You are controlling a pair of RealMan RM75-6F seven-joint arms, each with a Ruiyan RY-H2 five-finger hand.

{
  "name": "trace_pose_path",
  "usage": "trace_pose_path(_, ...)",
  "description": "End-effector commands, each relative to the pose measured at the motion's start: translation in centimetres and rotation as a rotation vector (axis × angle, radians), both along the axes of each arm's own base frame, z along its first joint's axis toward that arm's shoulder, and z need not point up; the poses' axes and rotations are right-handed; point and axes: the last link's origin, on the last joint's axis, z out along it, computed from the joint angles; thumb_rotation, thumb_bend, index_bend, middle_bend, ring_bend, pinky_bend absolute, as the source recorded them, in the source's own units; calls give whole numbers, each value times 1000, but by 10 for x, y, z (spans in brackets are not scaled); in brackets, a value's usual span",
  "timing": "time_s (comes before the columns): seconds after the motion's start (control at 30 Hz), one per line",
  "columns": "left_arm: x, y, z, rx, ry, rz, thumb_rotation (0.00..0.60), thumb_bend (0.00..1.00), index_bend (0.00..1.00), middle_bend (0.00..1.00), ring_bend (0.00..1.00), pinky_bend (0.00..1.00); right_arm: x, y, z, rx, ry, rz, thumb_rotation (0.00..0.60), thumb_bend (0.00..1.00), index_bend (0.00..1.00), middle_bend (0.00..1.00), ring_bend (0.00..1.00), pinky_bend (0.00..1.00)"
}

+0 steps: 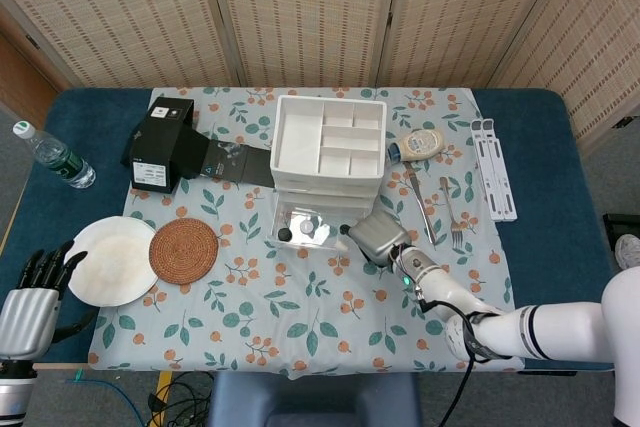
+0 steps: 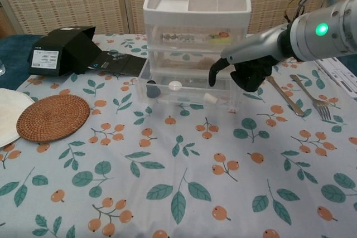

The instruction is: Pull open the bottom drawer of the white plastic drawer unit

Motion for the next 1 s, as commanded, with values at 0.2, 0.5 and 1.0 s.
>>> trace_pose_path(0.2, -1, 0, 0, 3, 3, 7, 600, 169, 142, 71, 110, 70, 1, 1, -2, 42, 12, 0, 600, 959, 179, 938, 1000, 1000)
trace_pose_path(0.5, 0, 1, 0, 0, 4, 7, 600, 169, 142, 71, 110, 70, -6, 2, 5, 52, 44, -16, 600, 959, 179, 938, 1000, 1000)
trace_pose_path(1.0, 0, 2, 0, 2, 5, 7, 600, 170, 142, 71, 110, 70, -4, -1, -3, 94, 45, -34, 600, 959, 179, 936, 1000, 1000)
